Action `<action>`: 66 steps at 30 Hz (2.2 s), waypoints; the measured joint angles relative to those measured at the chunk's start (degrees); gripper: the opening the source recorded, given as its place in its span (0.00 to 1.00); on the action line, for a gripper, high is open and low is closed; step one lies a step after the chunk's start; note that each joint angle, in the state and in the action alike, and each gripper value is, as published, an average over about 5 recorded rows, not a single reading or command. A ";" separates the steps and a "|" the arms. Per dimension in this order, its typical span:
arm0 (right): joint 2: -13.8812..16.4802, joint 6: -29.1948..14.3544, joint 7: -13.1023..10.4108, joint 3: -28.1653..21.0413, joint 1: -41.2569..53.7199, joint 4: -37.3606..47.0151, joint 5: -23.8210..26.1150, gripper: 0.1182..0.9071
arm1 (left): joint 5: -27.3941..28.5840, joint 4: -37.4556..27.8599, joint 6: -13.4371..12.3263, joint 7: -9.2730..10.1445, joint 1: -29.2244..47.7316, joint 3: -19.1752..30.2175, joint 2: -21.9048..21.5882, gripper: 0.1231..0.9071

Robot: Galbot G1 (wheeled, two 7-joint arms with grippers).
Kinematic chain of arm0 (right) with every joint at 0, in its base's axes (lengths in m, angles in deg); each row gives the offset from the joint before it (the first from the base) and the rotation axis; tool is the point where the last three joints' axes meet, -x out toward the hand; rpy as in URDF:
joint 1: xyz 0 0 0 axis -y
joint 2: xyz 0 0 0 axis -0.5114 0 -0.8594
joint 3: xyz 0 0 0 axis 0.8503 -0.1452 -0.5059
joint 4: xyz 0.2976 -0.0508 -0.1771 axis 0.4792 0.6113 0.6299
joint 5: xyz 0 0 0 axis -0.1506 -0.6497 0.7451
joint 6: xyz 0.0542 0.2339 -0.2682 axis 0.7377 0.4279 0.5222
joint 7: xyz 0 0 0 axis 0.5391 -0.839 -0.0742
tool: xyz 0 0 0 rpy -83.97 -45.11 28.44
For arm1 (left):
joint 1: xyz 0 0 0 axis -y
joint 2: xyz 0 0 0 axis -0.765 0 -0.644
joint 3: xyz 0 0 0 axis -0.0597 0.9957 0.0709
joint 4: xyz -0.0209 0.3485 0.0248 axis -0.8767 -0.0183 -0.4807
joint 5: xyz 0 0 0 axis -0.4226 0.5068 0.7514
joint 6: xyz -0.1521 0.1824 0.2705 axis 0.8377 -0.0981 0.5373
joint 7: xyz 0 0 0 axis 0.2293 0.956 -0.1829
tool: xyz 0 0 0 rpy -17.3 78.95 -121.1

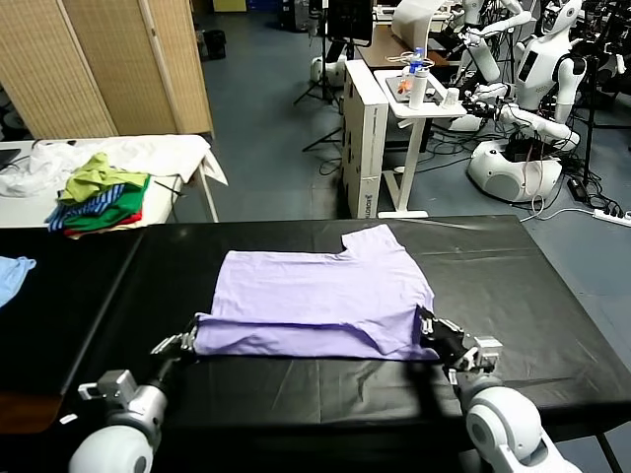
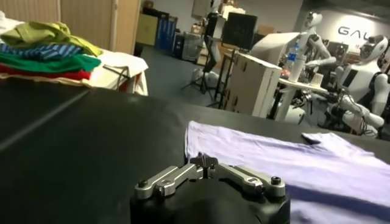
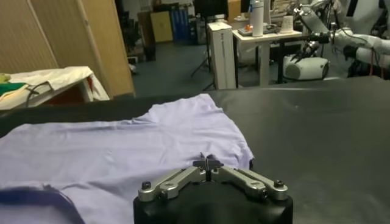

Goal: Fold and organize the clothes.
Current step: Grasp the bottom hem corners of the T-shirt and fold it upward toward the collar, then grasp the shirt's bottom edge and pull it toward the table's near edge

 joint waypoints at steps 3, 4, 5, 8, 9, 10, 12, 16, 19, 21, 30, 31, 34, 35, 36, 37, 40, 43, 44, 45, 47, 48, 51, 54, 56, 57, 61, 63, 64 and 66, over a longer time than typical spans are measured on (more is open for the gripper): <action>-0.03 1.32 0.68 0.29 -0.31 -0.25 -0.07 0.10 | 0.22 -0.92 0.03 -0.10 0.51 0.54 -0.53 0.03; 0.04 1.76 0.98 0.48 -0.53 -0.47 -0.11 0.15 | 0.25 -1.19 0.05 -0.14 0.63 0.67 -0.66 0.03; 0.14 2.22 1.26 0.72 -0.81 -0.78 -0.18 0.22 | 0.26 -1.42 0.12 -0.16 0.72 0.77 -0.78 0.03; 0.61 3.53 1.60 1.68 -2.04 -2.11 -0.60 0.45 | 0.33 -1.79 0.35 -0.19 0.84 0.93 -0.89 0.03; 0.81 3.97 1.62 2.09 -2.61 -2.70 -0.81 0.55 | 0.37 -1.81 0.41 -0.18 0.81 0.95 -0.85 0.04; 1.03 4.39 1.63 2.57 -3.28 -3.37 -1.00 0.62 | 0.42 -1.77 0.43 -0.19 0.72 0.94 -0.80 0.07; 1.51 5.06 1.66 3.70 -4.93 -4.92 -1.32 0.78 | 0.60 -1.56 0.42 -0.21 0.37 0.87 -0.70 0.17; 2.45 5.53 2.23 6.57 -9.33 -8.38 -1.31 0.97 | 1.11 -0.72 0.45 -0.22 -0.70 0.41 -0.67 0.49; 2.88 5.38 3.18 8.71 -12.70 -10.18 -1.05 1.00 | 1.57 0.09 0.68 -0.24 -1.79 0.03 -0.67 0.73; 3.03 5.19 3.65 10.00 -14.65 -10.72 -0.91 1.00 | 2.06 0.60 0.89 -0.34 -2.65 -0.05 -0.59 0.86; 3.03 5.01 3.91 11.28 -17.29 -10.67 -0.32 0.87 | 3.49 0.76 0.99 -1.05 -4.70 0.07 -0.10 1.00; 2.97 5.01 3.92 11.16 -17.34 -10.54 -0.17 0.84 | 3.48 0.68 0.99 -1.09 -4.68 0.12 -0.09 1.00; 2.73 4.99 4.01 10.69 -17.50 -10.12 0.48 0.78 | 3.46 0.45 0.98 -1.20 -4.60 0.20 -0.07 1.00; 2.64 4.97 4.08 10.51 -17.56 -10.01 0.73 0.76 | 3.44 0.39 0.98 -1.25 -4.59 0.21 -0.07 1.00; 2.54 4.94 4.16 10.34 -17.59 -9.90 0.96 0.73 | 3.43 0.34 0.97 -1.31 -4.60 0.21 -0.08 0.99; 2.45 4.91 4.25 10.19 -17.61 -9.81 1.16 0.71 | 3.42 0.31 0.95 -1.39 -4.63 0.22 -0.08 0.97; 2.30 4.77 4.47 9.85 -17.55 -9.55 1.53 0.56 | 3.41 0.21 0.92 -1.58 -4.73 0.29 -0.07 0.88; 2.39 4.64 4.63 9.75 -17.44 -9.37 1.72 0.33 | 3.49 0.06 0.90 -1.68 -4.79 0.47 0.04 0.76; 2.46 4.61 4.66 9.76 -17.42 -9.34 1.75 0.26 | 3.55 0.03 0.90 -1.73 -4.81 0.55 0.08 0.72; 2.54 4.59 4.67 9.77 -17.42 -9.34 1.76 0.19 | 3.65 0.01 0.90 -1.80 -4.83 0.63 0.11 0.67; 2.73 4.62 4.66 9.82 -17.53 -9.47 1.77 0.10 | 3.95 0.00 0.90 -1.92 -4.87 0.79 0.18 0.52; 2.84 4.68 4.61 9.85 -17.63 -9.59 1.77 0.06 | 4.12 -0.01 0.91 -1.96 -4.89 0.85 0.22 0.45; 3.30 5.13 4.21 10.06 -18.08 -10.28 1.74 0.03 | 4.55 -0.02 0.92 -2.01 -5.04 0.95 0.34 0.18; 3.97 5.65 3.81 10.46 -18.83 -11.31 1.54 0.03 | 4.83 0.14 0.94 -1.99 -5.44 0.89 0.41 0.03; 4.50 6.05 3.64 10.75 -19.45 -12.07 1.41 0.03 | 5.01 0.52 0.99 -1.87 -5.89 0.66 0.33 0.03; 4.75 6.33 3.55 10.89 -19.77 -12.45 1.39 0.03 | 5.11 0.81 1.03 -1.77 -6.18 0.50 0.23 0.03; 5.51 7.86 3.09 11.54 -21.31 -14.28 1.35 0.03 | 5.72 2.27 1.31 -1.34 -7.94 -0.39 -0.70 0.03; 5.79 8.74 3.04 11.83 -22.13 -15.26 1.35 0.03 | 6.34 3.12 1.40 -1.24 -9.21 -0.85 -1.33 0.03; 5.94 9.28 3.05 11.92 -22.56 -15.75 1.35 0.03 | 6.67 3.54 1.41 -1.22 -9.90 -1.05 -1.63 0.03; 6.29 10.52 3.07 12.03 -23.47 -16.71 1.35 0.03 | 7.33 4.36 1.42 -1.22 -11.37 -1.49 -2.15 0.03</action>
